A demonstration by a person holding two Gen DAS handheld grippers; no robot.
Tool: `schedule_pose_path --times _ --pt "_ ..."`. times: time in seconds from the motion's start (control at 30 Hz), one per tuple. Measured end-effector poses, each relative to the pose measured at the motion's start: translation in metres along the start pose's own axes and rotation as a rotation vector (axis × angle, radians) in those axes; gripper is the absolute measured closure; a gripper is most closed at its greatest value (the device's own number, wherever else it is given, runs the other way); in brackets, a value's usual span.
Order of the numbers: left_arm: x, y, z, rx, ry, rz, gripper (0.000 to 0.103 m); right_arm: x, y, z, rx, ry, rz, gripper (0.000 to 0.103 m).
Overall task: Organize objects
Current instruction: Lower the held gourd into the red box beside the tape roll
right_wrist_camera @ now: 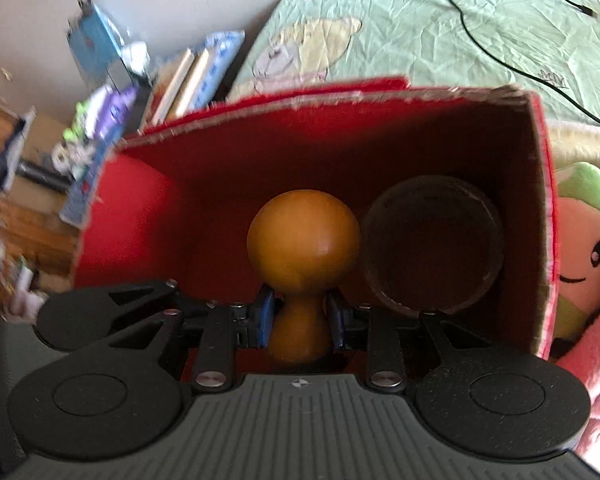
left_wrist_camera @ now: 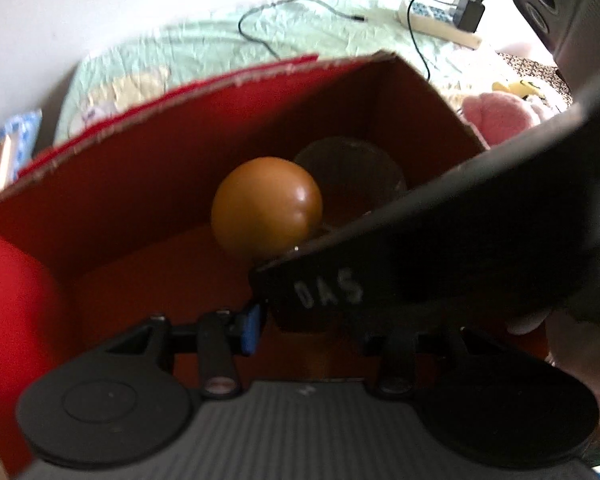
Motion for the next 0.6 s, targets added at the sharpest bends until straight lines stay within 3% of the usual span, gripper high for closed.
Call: schedule_pose_path --times 0.13,0.2,0.37,0.47,0.6 --pt "0.004 -0.003 0.010 0.023 0.035 0.028 0.056 0.002 -0.013 0.001 0.052 0.025 0.033 0.072" --pt "0.006 -0.004 0.015 0.042 0.062 0.040 0.048 0.002 -0.018 0.001 0.087 0.034 0.057 0.072" --pt "0.012 -0.004 0.024 0.072 0.106 0.040 0.043 0.003 -0.020 -0.001 0.144 0.048 0.075 0.071" --pt "0.011 0.001 0.026 0.039 0.108 0.018 0.035 0.003 -0.021 -0.001 0.199 0.070 0.079 0.069" --pt "0.009 -0.001 0.034 0.005 0.102 0.011 0.034 0.002 -0.020 -0.005 0.243 0.062 0.085 0.069"
Point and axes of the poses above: each gripper's, at about its wrist camera, not at the fingertips, and y roughly against the way its jaws point, z to its left, x to its underside, the point moved 6 cm from there along -y, roughly the way its jaws point, and after that the axes turned 1 degree about y, right-handed, at the moved point
